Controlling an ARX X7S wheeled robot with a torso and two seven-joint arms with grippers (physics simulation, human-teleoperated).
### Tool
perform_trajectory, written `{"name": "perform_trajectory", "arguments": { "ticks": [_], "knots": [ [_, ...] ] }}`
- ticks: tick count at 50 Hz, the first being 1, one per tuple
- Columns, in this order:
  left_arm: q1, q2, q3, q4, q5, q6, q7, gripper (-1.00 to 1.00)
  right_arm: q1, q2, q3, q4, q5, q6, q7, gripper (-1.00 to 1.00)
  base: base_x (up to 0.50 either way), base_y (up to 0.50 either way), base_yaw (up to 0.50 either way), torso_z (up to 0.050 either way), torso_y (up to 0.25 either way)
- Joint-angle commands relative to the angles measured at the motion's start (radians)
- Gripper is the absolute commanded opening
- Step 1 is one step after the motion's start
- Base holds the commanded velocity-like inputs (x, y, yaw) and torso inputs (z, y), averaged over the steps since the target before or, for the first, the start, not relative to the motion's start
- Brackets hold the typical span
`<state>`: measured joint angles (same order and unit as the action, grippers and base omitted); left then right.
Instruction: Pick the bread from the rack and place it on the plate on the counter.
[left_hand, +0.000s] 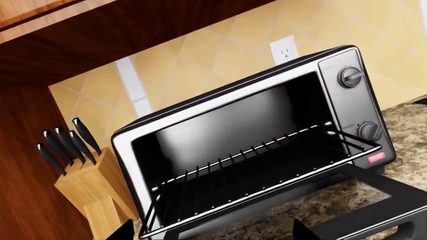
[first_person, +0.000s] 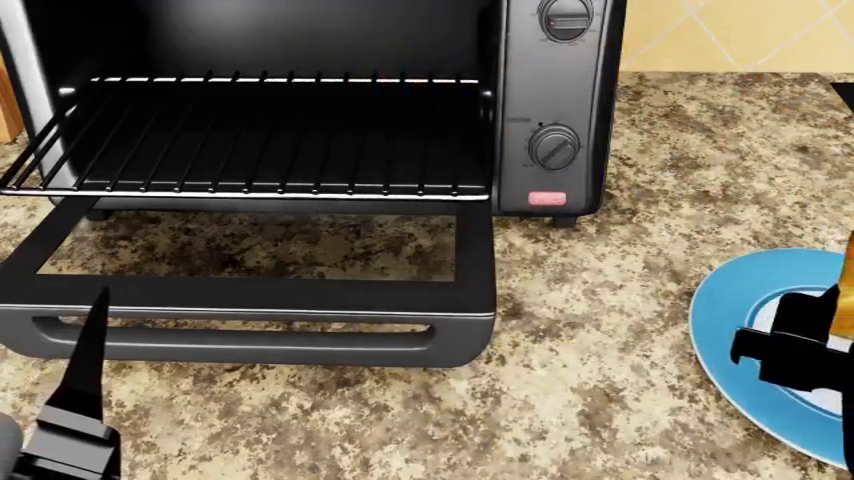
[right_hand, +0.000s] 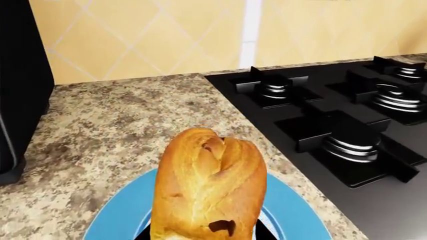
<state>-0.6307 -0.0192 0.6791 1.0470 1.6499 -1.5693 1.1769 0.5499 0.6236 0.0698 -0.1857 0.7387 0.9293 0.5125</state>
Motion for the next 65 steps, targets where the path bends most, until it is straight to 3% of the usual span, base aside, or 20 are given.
{"name": "perform_trajectory", "arguments": {
  "ticks": [1, 20, 21, 36, 44, 53, 65],
  "knots": [
    [0.005, -0.001, 0.004, 0.000, -0.014, 0.000, -0.017, 1.00, 0.061, -0.017, -0.066, 0.099, -0.055, -0.014, -0.042, -1.00, 0.00, 0.00, 0.00, 0.000, 0.000],
    [0.007, -0.002, 0.011, 0.000, 0.053, -0.001, 0.039, 1.00, 0.084, -0.033, -0.075, 0.167, -0.055, -0.030, -0.065, -1.00, 0.00, 0.00, 0.00, 0.000, 0.001],
    [0.008, 0.000, 0.017, 0.000, 0.072, -0.001, 0.052, 1.00, 0.081, -0.033, -0.073, 0.169, -0.055, -0.031, -0.064, 1.00, 0.00, 0.00, 0.00, 0.000, 0.000],
    [0.013, 0.002, 0.033, 0.000, 0.112, -0.001, 0.078, 1.00, 0.045, -0.023, -0.049, 0.117, -0.049, -0.038, -0.042, 1.00, 0.00, 0.00, 0.00, 0.000, 0.000],
    [0.018, 0.004, 0.013, 0.000, 0.087, -0.001, 0.061, 1.00, 0.003, 0.013, 0.021, -0.149, 0.032, 0.040, 0.036, 1.00, 0.00, 0.00, 0.00, 0.000, 0.000],
    [0.020, 0.005, 0.004, 0.000, 0.084, -0.001, 0.062, 1.00, -0.009, 0.032, 0.069, -0.307, 0.107, 0.097, 0.076, 1.00, 0.00, 0.00, 0.00, 0.000, 0.000],
    [0.014, 0.005, 0.005, 0.000, 0.063, -0.001, 0.046, 1.00, -0.096, 0.058, 0.229, -0.628, 0.307, 0.188, 0.182, 1.00, 0.00, 0.00, 0.00, 0.000, 0.000]
  ]
}}
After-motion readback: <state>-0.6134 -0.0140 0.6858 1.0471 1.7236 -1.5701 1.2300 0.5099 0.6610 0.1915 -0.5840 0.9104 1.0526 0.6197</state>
